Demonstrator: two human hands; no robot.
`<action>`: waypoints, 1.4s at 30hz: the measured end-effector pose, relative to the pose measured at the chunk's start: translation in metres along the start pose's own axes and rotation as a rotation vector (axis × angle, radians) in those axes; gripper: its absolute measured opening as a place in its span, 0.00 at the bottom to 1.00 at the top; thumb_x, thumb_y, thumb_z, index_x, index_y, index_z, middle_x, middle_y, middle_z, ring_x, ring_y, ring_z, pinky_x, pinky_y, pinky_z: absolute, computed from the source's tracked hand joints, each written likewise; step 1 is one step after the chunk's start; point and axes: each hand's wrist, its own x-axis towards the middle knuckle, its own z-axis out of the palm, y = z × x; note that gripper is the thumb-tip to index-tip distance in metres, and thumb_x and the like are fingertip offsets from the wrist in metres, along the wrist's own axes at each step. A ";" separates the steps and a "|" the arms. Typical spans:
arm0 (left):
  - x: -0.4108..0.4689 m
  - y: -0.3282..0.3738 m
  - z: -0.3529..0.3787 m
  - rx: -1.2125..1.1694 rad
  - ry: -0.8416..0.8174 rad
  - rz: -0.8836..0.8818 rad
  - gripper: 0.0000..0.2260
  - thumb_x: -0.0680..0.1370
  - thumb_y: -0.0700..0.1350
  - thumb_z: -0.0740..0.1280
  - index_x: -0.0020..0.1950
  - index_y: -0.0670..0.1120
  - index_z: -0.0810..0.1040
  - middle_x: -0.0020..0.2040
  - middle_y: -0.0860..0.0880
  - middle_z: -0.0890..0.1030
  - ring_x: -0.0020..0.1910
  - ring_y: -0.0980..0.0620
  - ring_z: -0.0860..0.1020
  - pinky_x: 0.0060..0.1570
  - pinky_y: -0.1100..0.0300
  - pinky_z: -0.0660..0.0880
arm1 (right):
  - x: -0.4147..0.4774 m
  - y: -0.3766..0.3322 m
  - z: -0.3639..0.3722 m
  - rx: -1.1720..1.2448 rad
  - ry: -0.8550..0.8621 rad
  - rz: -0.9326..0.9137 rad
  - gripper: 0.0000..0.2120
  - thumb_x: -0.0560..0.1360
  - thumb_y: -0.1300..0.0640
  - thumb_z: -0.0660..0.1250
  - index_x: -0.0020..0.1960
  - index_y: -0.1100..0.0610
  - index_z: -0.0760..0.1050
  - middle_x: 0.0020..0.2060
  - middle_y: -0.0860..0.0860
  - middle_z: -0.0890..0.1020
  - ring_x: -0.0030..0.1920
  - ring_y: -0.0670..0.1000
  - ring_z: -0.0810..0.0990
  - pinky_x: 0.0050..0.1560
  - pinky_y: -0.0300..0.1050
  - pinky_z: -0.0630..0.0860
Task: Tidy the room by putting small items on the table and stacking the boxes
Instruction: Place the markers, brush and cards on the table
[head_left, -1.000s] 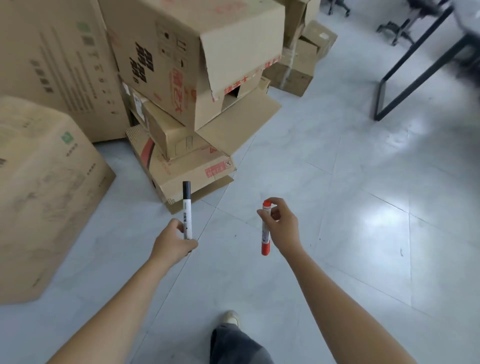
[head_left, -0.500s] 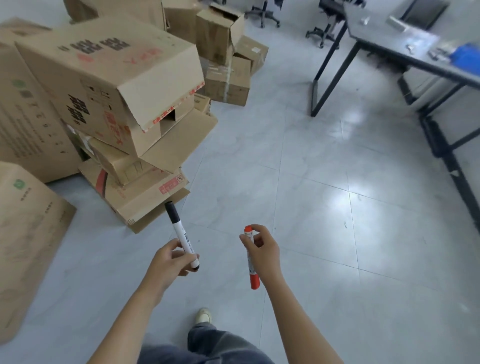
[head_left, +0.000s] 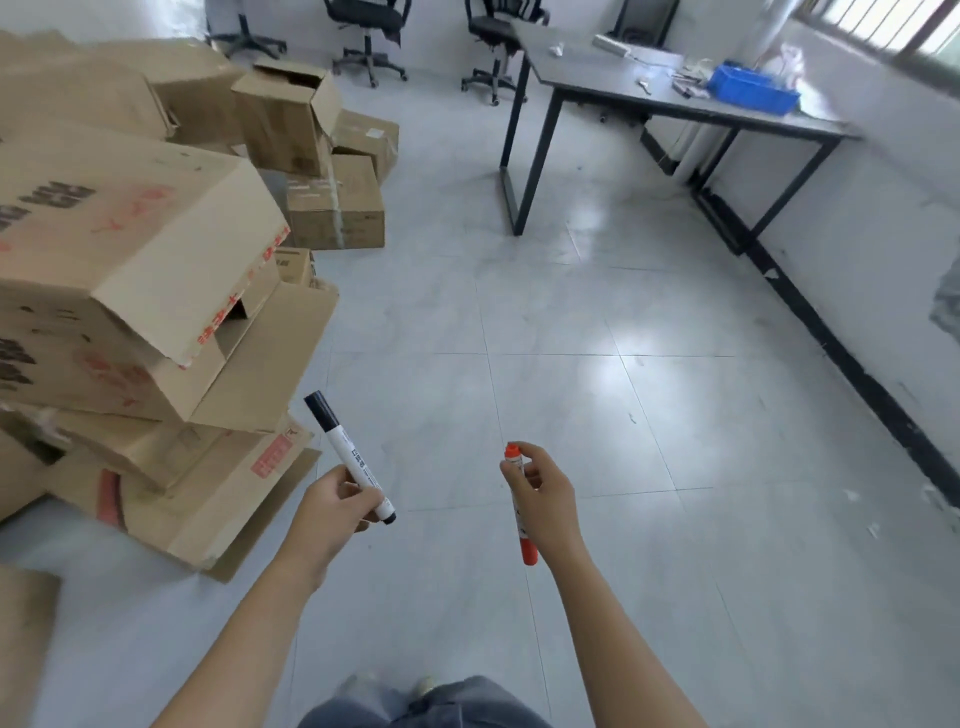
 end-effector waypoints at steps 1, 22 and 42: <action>0.008 0.004 0.002 0.031 -0.026 0.009 0.05 0.72 0.33 0.66 0.43 0.42 0.73 0.35 0.45 0.78 0.37 0.48 0.75 0.41 0.60 0.71 | 0.000 0.001 -0.001 0.015 0.035 0.011 0.12 0.78 0.55 0.62 0.43 0.38 0.71 0.33 0.53 0.69 0.31 0.51 0.67 0.27 0.40 0.67; 0.210 0.128 0.174 0.355 -0.123 0.107 0.02 0.73 0.34 0.64 0.42 0.39 0.72 0.38 0.43 0.77 0.32 0.52 0.74 0.36 0.59 0.67 | 0.235 -0.007 -0.140 0.100 0.262 0.035 0.05 0.76 0.56 0.65 0.51 0.47 0.74 0.31 0.48 0.70 0.31 0.44 0.69 0.33 0.30 0.69; 0.473 0.284 0.311 0.295 -0.181 0.140 0.02 0.72 0.34 0.66 0.41 0.39 0.74 0.37 0.44 0.78 0.37 0.46 0.75 0.40 0.56 0.71 | 0.509 -0.014 -0.189 0.041 0.301 0.183 0.15 0.75 0.58 0.68 0.61 0.55 0.77 0.30 0.45 0.69 0.31 0.44 0.67 0.34 0.32 0.66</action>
